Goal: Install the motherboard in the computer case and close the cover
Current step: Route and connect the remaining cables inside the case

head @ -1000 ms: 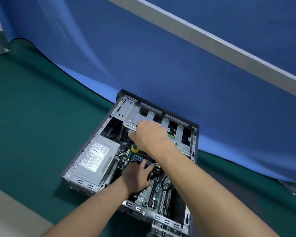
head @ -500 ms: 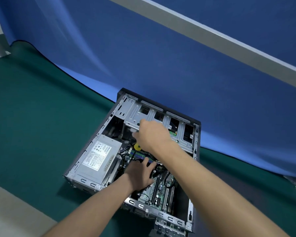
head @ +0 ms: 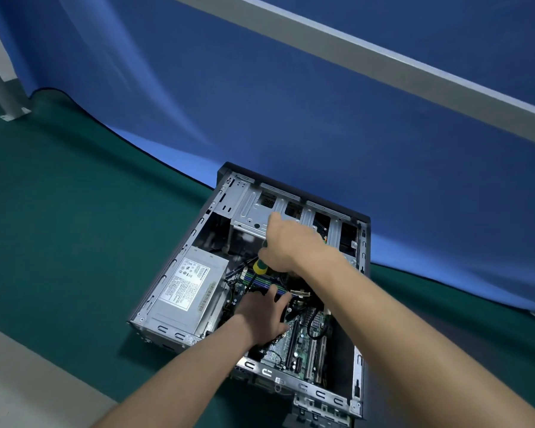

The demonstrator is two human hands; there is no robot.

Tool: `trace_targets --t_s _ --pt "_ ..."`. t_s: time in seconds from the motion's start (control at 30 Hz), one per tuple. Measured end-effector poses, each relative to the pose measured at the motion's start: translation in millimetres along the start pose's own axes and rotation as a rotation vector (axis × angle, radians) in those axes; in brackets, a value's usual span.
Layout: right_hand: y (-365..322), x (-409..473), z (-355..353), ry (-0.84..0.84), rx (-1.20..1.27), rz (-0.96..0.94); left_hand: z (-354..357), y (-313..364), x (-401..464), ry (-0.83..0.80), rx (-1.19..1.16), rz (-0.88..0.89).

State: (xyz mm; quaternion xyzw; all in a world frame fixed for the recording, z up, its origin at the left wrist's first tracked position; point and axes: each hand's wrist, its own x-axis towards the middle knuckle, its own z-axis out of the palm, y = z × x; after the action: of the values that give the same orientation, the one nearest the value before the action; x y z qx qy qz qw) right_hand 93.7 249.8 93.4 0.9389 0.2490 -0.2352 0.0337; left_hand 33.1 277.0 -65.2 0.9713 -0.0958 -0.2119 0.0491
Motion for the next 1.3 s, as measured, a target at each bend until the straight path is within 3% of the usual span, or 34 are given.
trace_targets --t_s 0.2,0.33,0.47,0.63,0.8,0.93,1.13,1.3 --pt "1.9 -3.6 0.9 0.055 -0.163 -0.028 0.9 -0.7 0.5 -0.014 0.025 -0.005" --pt "-1.1 -5.9 -2.8 -0.066 0.013 -0.061 1.9 -0.6 0.9 0.011 0.031 -0.006" --pt "-3.1 -4.2 2.1 0.059 -0.044 -0.017 0.7 -1.5 -0.3 0.001 0.023 -0.015" --pt "0.2 -6.1 -1.2 -0.052 0.049 -0.067 1.5 -0.7 -0.6 0.006 0.005 -0.014" --pt "-3.9 -6.3 8.9 0.147 -0.074 -0.056 0.2 -0.6 -1.1 0.01 -0.012 -0.027" --pt "-5.2 -5.1 5.9 0.002 0.159 -0.038 -2.6 0.8 -2.4 -0.015 0.025 -0.025" --pt "-7.9 -6.8 24.2 0.246 0.066 -0.053 -6.5 -0.4 -6.4 0.015 -0.044 -0.008" --pt "-0.2 -4.2 11.4 0.059 0.197 -0.016 -5.9 0.4 -2.8 -0.016 0.04 0.002"
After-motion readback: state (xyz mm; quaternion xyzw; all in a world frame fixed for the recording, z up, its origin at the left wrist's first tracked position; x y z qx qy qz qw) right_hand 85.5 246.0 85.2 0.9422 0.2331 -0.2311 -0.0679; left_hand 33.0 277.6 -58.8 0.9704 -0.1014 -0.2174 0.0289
